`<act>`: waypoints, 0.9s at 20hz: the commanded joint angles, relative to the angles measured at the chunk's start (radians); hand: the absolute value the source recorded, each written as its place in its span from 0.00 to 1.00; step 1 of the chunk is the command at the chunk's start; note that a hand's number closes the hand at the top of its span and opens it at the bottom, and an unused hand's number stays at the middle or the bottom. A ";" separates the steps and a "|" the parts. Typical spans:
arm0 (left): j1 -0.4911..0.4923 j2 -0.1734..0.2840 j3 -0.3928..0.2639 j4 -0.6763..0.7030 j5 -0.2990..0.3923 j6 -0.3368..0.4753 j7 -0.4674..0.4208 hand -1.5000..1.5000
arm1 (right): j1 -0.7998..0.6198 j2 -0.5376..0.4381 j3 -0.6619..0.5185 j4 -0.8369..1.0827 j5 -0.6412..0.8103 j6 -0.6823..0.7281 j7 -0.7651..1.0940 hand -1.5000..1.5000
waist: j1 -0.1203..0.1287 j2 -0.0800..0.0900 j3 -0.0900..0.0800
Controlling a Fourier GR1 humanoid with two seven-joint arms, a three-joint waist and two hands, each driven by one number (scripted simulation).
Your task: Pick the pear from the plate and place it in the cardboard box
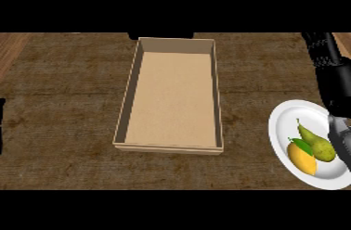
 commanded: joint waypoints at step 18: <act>-0.053 0.063 -0.229 0.078 -0.249 -0.066 0.024 0.50 | 0.106 -0.421 0.211 0.469 0.068 0.981 -0.619 0.00 | 0.046 0.051 0.011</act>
